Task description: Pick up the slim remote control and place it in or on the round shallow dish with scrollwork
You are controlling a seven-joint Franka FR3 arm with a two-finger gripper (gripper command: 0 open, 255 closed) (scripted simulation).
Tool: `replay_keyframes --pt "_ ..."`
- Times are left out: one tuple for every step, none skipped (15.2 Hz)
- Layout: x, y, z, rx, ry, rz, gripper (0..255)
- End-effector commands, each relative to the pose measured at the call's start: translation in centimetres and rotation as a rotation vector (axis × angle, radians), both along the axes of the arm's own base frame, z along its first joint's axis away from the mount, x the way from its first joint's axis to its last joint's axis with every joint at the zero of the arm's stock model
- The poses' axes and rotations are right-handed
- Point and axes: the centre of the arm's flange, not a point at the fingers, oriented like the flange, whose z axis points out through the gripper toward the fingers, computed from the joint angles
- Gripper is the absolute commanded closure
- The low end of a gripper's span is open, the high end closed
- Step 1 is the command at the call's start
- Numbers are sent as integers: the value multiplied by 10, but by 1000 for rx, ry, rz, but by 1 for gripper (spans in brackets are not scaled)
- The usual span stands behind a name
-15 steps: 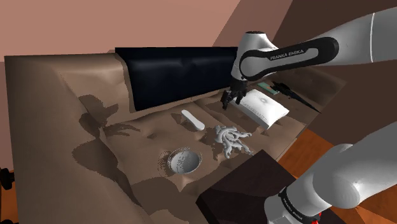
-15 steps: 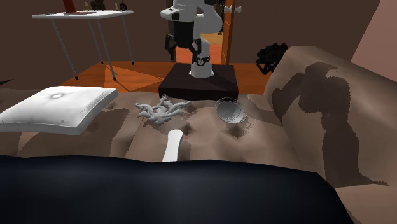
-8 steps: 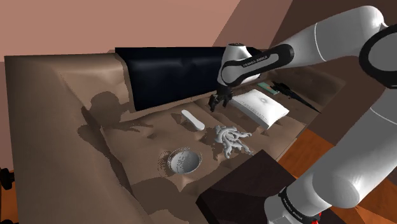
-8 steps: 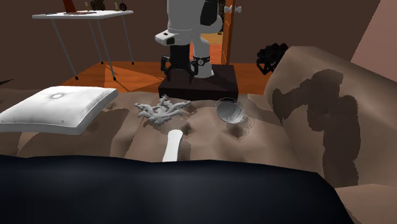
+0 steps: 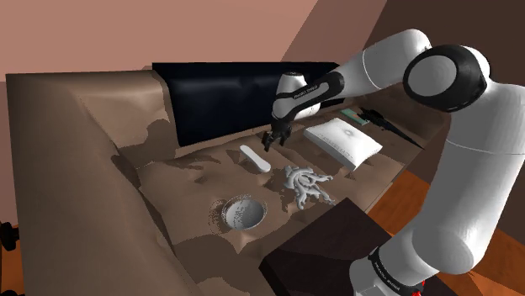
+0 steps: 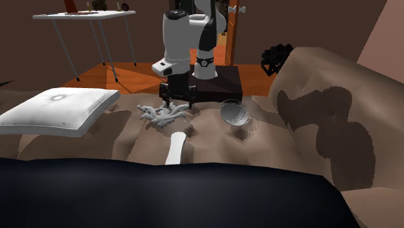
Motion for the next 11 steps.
replay_keyframes --pt "20 -2 -18 7 1 4 0" --pt "29 -3 -28 10 1 7 0" --pt "38 -4 -38 14 1 9 0" --pt "47 -5 -47 17 1 11 0" --pt "56 -5 -57 21 2 13 0" --pt "65 -6 -67 24 2 15 0" --pt "74 -6 -76 28 2 17 0" --pt "83 -7 -86 31 3 19 0" --pt "92 -7 -95 35 3 21 0" --pt "101 -8 -105 38 3 23 0" --pt "105 -8 -108 39 3 24 0"
